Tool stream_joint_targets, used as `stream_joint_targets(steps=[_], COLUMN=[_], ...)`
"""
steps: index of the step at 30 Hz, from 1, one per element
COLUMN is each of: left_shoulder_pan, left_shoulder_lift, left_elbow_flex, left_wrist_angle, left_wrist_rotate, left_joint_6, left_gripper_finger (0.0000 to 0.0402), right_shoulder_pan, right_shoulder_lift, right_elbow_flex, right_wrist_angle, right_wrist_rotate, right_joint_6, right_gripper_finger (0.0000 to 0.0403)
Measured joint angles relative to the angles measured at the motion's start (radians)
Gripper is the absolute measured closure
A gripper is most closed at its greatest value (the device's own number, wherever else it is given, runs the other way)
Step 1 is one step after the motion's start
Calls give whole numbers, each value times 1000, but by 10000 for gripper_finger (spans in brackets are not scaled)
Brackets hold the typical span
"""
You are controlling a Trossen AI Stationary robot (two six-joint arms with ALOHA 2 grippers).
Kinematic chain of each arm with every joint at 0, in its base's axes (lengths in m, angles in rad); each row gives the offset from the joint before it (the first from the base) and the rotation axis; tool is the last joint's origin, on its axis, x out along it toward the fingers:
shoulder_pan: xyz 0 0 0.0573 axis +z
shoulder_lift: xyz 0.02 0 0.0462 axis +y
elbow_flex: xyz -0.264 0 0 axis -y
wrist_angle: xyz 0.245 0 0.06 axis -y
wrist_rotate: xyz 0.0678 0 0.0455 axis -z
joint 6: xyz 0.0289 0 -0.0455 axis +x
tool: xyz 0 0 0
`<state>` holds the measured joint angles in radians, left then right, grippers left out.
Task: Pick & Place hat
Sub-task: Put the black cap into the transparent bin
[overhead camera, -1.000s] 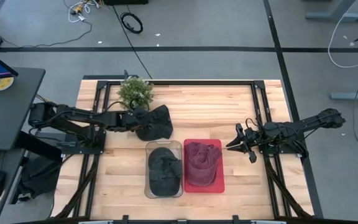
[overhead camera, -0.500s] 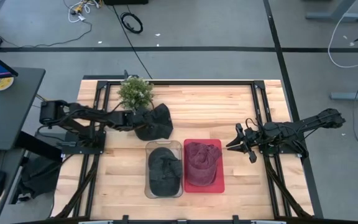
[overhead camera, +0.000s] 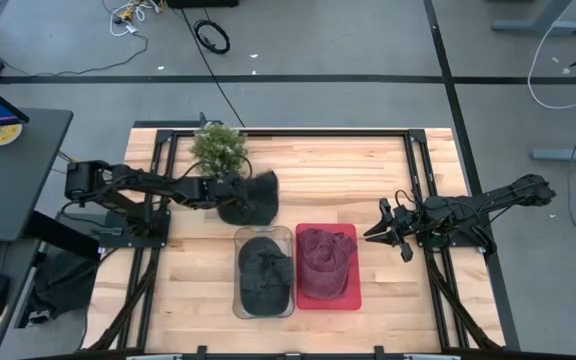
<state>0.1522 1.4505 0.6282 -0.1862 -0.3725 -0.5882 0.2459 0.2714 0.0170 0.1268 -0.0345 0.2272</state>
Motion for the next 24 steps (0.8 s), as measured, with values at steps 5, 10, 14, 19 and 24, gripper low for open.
stream_joint_targets(steps=[5, 10, 14, 19, 24], left_shoulder_pan=[-43, -107, -170, -257, -351], left_shoulder_lift=[0, 0, 0, 0, 0], left_elbow_flex=[65, 151, 230, 320, 401], left_wrist_angle=[-6, -4, -43, -102, -135], left_wrist_rotate=[-1, -21, -85, -199, -339], left_joint_6=[76, 150, 219, 306, 380], left_gripper_finger=[389, 393, 390, 393, 392], right_shoulder_pan=[0, 0, 0, 0, 0], right_shoulder_lift=[0, 0, 0, 0, 0], right_elbow_flex=[0, 0, 0, 0, 0], right_wrist_angle=[0, 0, 0, 0, 0], right_wrist_rotate=[0, 0, 0, 0, 0], right_joint_6=[0, 0, 0, 0, 0], right_gripper_finger=[334, 334, 334, 334, 334])
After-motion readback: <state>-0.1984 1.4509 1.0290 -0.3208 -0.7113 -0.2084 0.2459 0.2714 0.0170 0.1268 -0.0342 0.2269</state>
